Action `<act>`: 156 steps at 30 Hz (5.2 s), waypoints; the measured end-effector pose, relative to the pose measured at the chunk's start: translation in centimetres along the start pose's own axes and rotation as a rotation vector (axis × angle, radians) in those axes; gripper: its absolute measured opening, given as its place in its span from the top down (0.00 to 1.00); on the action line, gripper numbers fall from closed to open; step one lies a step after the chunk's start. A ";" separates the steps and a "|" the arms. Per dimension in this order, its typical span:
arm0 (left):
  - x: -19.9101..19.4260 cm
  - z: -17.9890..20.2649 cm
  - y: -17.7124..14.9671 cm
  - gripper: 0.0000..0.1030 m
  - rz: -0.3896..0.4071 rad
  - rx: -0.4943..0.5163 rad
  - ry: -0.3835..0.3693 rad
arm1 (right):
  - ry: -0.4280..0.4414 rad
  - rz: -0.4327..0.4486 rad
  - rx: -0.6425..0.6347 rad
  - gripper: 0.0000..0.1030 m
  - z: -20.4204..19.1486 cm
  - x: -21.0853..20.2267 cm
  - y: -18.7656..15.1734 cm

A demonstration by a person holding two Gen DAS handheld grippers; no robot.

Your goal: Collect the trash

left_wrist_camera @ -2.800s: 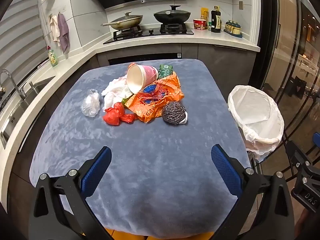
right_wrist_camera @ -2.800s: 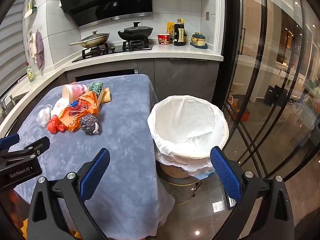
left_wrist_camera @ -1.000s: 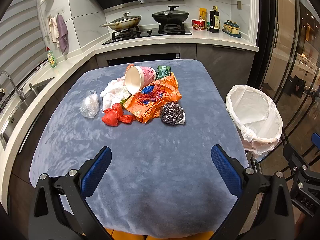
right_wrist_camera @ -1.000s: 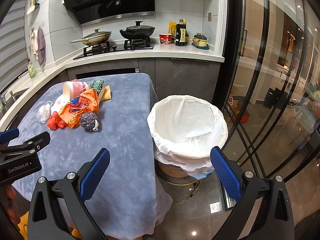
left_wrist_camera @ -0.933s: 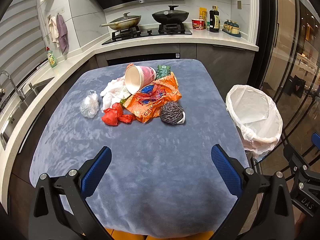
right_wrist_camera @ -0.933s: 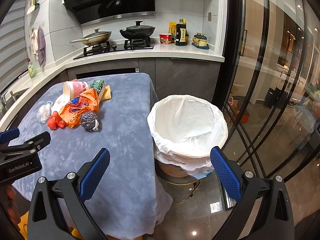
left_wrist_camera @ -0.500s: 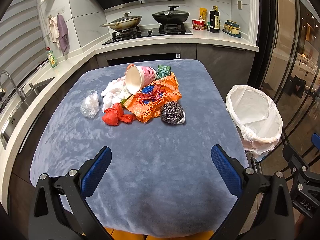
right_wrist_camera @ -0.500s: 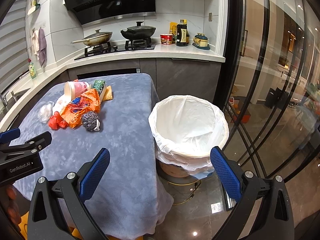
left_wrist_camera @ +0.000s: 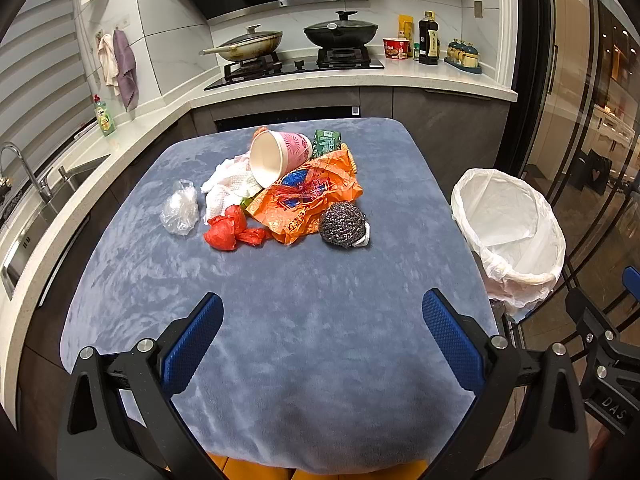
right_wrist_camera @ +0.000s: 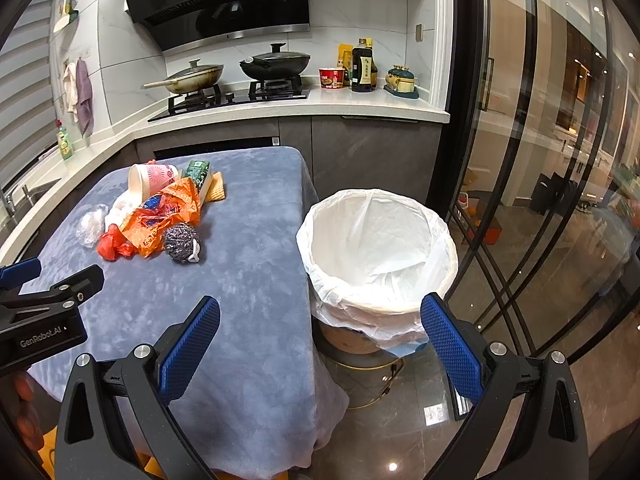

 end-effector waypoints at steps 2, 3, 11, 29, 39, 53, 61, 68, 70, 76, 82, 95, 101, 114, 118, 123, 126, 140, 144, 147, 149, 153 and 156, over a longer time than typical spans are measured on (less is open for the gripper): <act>0.0 0.0 -0.1 0.08 0.000 -0.002 -0.001 | 0.000 -0.002 0.002 0.07 -0.1 0.0 0.0; 0.0 0.0 -0.1 0.08 0.000 -0.001 -0.001 | 0.001 -0.002 0.003 0.07 0.0 0.0 0.0; 0.0 0.0 -0.1 0.08 0.001 0.000 0.000 | 0.001 0.000 0.000 0.07 -0.1 -0.1 0.0; 1.4 -1.1 0.2 0.08 -0.022 -0.025 -0.026 | -0.003 -0.006 0.008 0.07 -0.7 1.0 0.3; 3.8 -5.2 1.6 0.07 -0.035 -0.093 -0.024 | 0.026 -0.014 -0.033 0.07 -4.4 3.4 1.9; 9.6 -11.5 5.0 0.07 -0.061 -0.153 -0.026 | 0.130 -0.078 -0.065 0.07 -12.4 11.8 4.7; 13.2 -13.3 7.4 0.07 -0.065 -0.160 -0.041 | 0.169 -0.159 -0.078 0.07 -16.3 17.9 5.3; 16.2 -13.1 9.5 0.07 -0.061 -0.153 -0.098 | 0.194 -0.200 -0.074 0.13 -18.0 21.3 5.8; 16.8 -12.9 10.3 0.07 -0.049 -0.140 -0.110 | 0.206 -0.215 -0.068 0.18 -18.2 21.9 5.8; 19.0 -11.9 12.4 0.07 -0.025 -0.110 -0.150 | 0.276 -0.227 -0.048 0.43 -18.7 22.4 5.6; 21.0 -11.1 13.6 0.07 -0.038 -0.109 -0.204 | 0.277 -0.225 -0.051 0.44 -19.0 21.7 5.5; 19.4 -10.2 13.6 0.43 -0.022 -0.078 -0.214 | 0.266 -0.171 -0.034 0.44 -17.0 18.6 6.4; 16.4 -10.2 13.5 0.44 0.014 -0.088 -0.207 | 0.257 -0.128 -0.010 0.44 -15.0 16.2 6.6; 8.7 -4.8 14.5 0.44 0.124 -0.019 -0.300 | 0.123 0.010 0.119 0.44 -5.9 11.3 7.9; 7.3 -1.5 14.6 0.44 0.138 0.020 -0.360 | 0.040 0.030 0.174 0.44 -1.4 11.1 7.8; 6.9 2.7 14.5 0.44 0.136 0.080 -0.410 | -0.025 0.012 0.248 0.44 3.7 12.1 7.3; 7.1 5.2 14.4 0.44 0.129 0.115 -0.439 | -0.057 -0.010 0.283 0.43 6.2 13.3 7.2; 10.5 13.7 15.2 0.41 0.061 0.223 -0.512 | -0.131 0.018 0.330 0.28 9.1 14.3 8.3; 10.7 14.7 15.4 0.41 0.051 0.231 -0.525 | -0.143 0.030 0.333 0.28 9.4 13.5 8.3; 10.7 15.2 15.5 0.40 0.052 0.238 -0.532 | -0.149 0.043 0.353 0.27 9.8 12.6 8.0; 10.6 15.5 15.6 0.33 0.051 0.234 -0.540 | -0.149 0.049 0.368 0.26 10.0 12.1 7.7; 10.4 15.7 15.9 0.25 0.063 0.226 -0.543 | -0.153 0.055 0.375 0.26 10.1 11.5 7.6; 10.2 15.1 16.0 0.23 0.070 0.214 -0.540 | -0.151 0.061 0.372 0.24 9.8 11.0 7.6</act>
Point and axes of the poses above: each gripper's, at about its wrist camera, not at the fingertips, and x roughly the way its jaws point, z to its right, y to its top, the point moved 1 cm from there along x, roughly the way its jaws point, and after that the axes turned 3 degrees about -z, right-handed, at the moved point
